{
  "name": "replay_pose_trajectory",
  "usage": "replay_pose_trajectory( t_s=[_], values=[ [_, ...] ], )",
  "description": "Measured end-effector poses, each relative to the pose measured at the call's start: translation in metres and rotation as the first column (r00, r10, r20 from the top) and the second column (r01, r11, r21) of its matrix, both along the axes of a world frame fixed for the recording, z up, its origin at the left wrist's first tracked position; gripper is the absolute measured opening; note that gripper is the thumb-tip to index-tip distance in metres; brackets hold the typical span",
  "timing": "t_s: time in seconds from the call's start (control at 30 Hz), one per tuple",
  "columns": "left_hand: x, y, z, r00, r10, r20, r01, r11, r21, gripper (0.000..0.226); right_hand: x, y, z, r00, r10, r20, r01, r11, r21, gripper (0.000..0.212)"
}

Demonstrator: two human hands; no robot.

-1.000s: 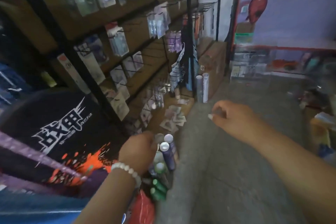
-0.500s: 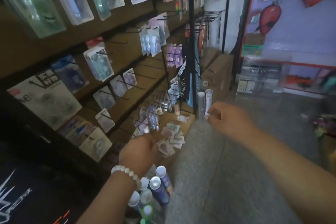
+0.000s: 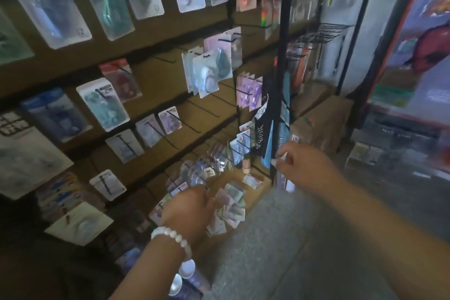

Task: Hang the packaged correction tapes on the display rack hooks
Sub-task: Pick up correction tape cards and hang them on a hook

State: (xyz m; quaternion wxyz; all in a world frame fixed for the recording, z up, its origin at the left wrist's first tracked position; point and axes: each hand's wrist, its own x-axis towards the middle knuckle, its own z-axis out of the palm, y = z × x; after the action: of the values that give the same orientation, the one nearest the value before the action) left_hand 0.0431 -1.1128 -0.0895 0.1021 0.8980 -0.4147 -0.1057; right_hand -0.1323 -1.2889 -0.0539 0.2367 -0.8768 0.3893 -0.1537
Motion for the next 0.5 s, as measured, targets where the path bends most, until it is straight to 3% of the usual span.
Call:
replay_pose_trajectory(
  t_s=[0.3,0.5],
  values=[
    [-0.037,-0.089,-0.007,0.985,0.174,-0.003,-0.174,0.984,0.048,0.028,-0.004,-0.116,-0.009,0.989,0.151,-0.003,-0.151,0.988,0.016,0.018],
    [-0.022,-0.13,-0.014,0.968,0.237,-0.086,-0.238,0.971,0.001,0.027,0.026,-0.168,-0.028,0.974,0.225,-0.021,-0.224,0.974,0.043,0.016]
  ],
)
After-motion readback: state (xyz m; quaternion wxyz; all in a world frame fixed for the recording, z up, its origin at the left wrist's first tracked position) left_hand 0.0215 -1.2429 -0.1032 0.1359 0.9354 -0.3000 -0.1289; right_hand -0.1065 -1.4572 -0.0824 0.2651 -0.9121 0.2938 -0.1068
